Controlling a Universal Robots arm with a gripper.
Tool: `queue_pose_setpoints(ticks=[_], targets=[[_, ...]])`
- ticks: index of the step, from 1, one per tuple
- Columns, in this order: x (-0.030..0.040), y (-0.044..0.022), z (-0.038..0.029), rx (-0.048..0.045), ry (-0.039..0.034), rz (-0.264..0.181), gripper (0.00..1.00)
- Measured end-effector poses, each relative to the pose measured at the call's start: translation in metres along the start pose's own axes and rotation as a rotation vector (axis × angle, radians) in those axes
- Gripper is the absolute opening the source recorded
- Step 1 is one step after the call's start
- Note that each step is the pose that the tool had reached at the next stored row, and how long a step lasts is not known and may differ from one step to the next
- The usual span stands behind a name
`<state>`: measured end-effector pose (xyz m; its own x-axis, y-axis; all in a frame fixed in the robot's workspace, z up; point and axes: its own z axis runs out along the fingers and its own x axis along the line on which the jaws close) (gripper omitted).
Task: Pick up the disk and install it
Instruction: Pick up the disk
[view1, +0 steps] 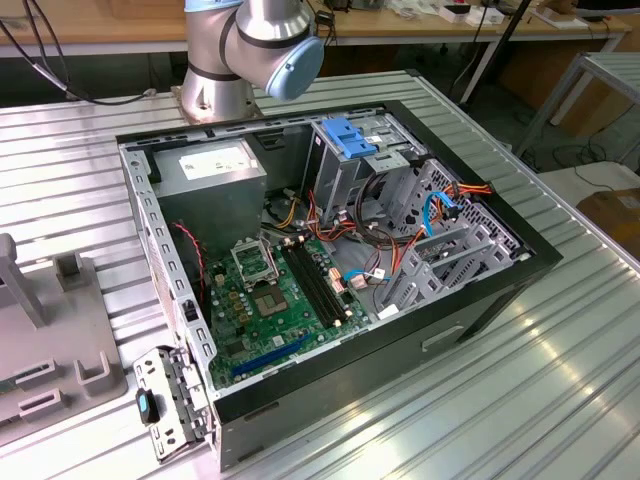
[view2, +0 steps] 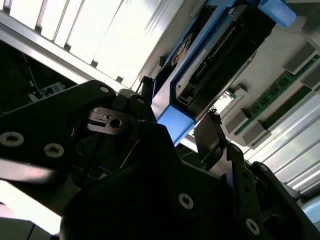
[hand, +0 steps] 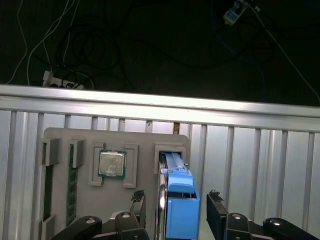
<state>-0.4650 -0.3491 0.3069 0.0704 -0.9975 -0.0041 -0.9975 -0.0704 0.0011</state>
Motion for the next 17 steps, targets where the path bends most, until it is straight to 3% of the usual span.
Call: queue_pose_setpoints(ticks=[10, 13, 17], targets=[[0.0000, 0.0002, 0.0000, 0.0000, 0.0000, 0.000, 0.60], [0.0000, 0.0003, -0.0001, -0.0002, 0.0001, 0.000, 0.40], [0.0000, 0.0004, 0.0000, 0.0000, 0.0000, 0.000, 0.37]])
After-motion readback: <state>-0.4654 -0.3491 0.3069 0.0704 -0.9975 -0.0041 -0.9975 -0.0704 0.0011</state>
